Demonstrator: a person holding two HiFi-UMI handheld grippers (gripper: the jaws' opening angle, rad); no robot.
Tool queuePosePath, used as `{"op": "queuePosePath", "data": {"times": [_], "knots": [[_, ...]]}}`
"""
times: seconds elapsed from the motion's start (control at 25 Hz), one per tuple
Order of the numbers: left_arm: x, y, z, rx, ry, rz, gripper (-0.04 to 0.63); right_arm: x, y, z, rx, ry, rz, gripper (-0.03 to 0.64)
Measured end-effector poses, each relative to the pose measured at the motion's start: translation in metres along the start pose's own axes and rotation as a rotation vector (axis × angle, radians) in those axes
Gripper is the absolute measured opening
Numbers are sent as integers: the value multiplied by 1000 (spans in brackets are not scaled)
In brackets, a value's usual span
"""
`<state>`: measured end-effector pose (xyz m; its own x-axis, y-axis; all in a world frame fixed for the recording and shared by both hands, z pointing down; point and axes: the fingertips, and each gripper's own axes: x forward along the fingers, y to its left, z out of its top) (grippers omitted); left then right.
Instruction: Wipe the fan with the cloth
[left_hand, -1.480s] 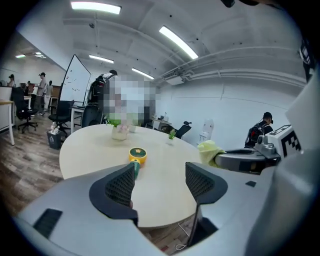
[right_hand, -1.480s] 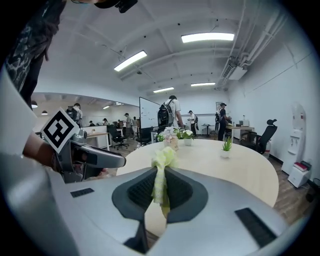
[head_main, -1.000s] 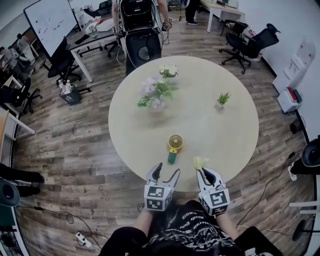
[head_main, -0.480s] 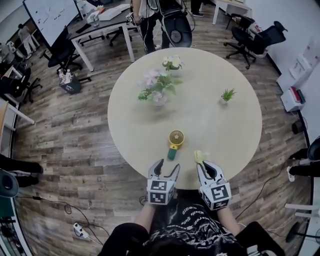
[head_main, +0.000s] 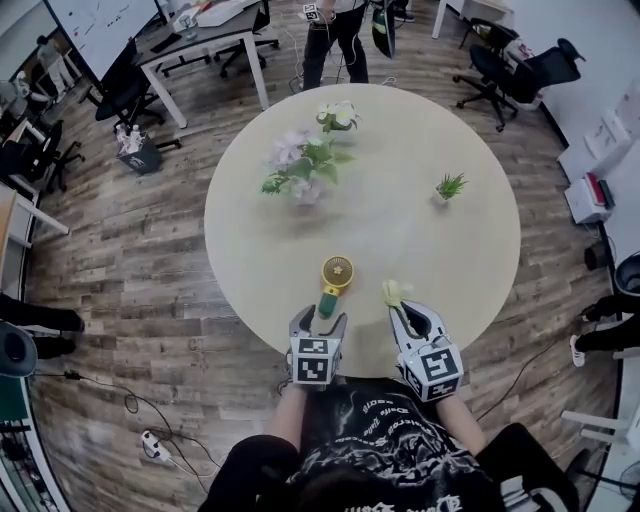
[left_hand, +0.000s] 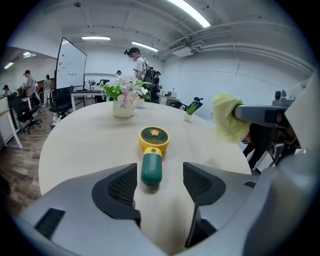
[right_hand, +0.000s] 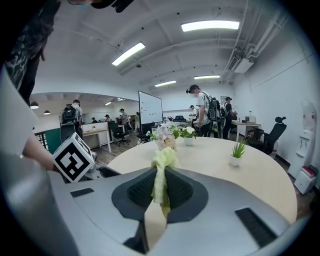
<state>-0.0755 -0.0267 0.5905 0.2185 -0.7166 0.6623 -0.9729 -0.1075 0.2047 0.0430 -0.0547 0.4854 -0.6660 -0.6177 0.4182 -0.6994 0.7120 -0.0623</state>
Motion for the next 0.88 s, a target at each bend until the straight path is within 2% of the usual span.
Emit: {"op": "queuePosePath", "data": {"times": [0.24, 0.32, 0.44, 0.76, 0.88], "knots": [[21, 5, -12, -6, 96, -3, 310, 11, -17, 0, 43, -10, -4, 46], [24, 7, -16, 9, 121, 6, 274, 15, -14, -4, 39, 7, 28, 46], [31, 13, -18, 60, 146, 34, 176, 25, -6, -6, 21, 39, 94, 46], [37, 12, -13, 100, 156, -11, 175, 58, 29, -9, 0, 136, 320, 44], [38, 12, -14, 115, 157, -16, 175, 76, 49, -12, -20, 198, 433, 43]]}}
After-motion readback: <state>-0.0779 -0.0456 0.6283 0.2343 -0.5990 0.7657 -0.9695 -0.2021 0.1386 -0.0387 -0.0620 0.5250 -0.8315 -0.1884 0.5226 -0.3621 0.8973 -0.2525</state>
